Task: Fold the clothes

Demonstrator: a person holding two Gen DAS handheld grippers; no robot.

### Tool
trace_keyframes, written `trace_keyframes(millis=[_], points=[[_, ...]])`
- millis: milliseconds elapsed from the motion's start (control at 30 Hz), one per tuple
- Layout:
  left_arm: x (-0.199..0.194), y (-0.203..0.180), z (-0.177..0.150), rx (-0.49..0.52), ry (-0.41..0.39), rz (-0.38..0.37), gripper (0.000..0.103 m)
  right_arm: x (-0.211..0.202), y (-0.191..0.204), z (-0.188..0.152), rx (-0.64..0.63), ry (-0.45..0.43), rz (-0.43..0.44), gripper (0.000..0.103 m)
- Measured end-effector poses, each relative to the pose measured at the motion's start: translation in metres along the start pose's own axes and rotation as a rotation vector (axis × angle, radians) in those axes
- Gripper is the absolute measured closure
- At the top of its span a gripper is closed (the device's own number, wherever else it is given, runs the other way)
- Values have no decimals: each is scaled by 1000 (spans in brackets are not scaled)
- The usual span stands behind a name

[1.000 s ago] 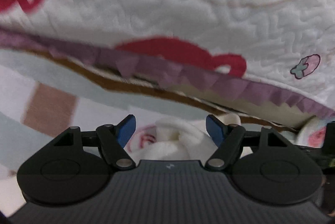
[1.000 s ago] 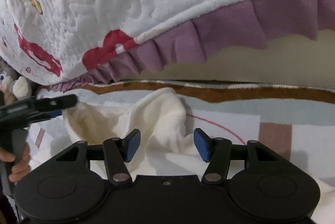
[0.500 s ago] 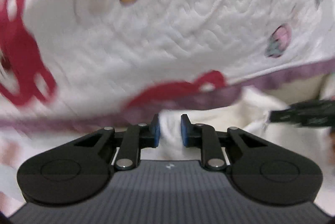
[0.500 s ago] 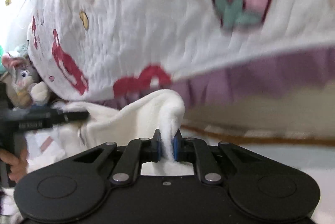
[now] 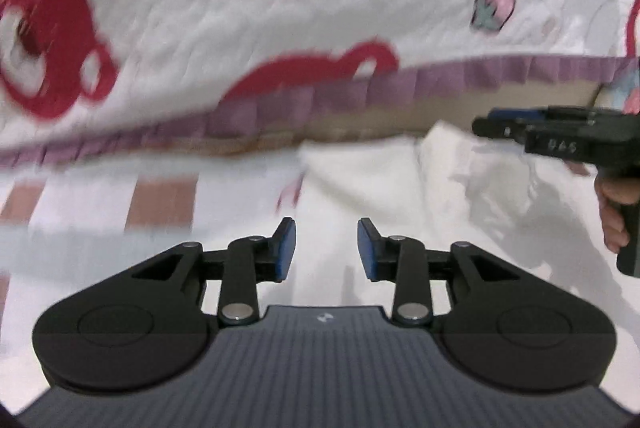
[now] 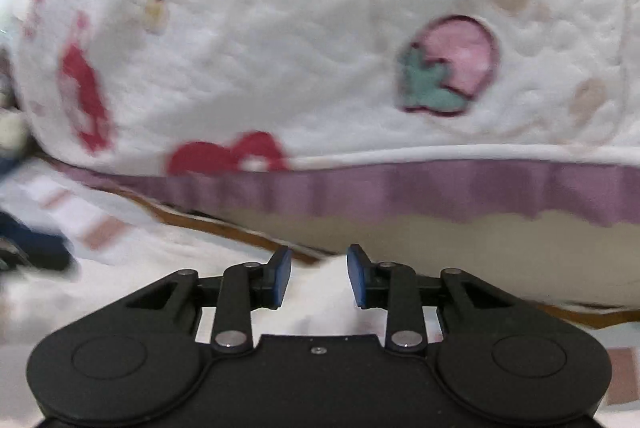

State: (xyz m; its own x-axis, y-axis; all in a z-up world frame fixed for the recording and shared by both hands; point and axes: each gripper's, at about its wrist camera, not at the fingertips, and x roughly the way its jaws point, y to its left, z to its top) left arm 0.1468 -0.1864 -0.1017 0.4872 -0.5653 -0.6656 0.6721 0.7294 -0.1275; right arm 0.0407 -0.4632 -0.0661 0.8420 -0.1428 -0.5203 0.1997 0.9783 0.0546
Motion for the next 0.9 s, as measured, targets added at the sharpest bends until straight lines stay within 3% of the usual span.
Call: trace_keyframes(millis=[133,233,433,567,700,900], points=[[-33,22,-30,-95,29,43,70,21,21,-9,17,105,150,68],[-67,40,-48,-151,27,101,65,40,31,-20,34,208,199,68],[-134,63,-93,-258,25,240,57,76,51,-23,-10,251,116,68],[-153,93,-124,-426,8,240,56,57,63,-20,63,254,143,67],[-156,111,-127,-439,11,275,55,38,76,-17,133,257,176,66],[-161,129,-136,-526,-2,270,53,0,139,-44,118,328,442,57]])
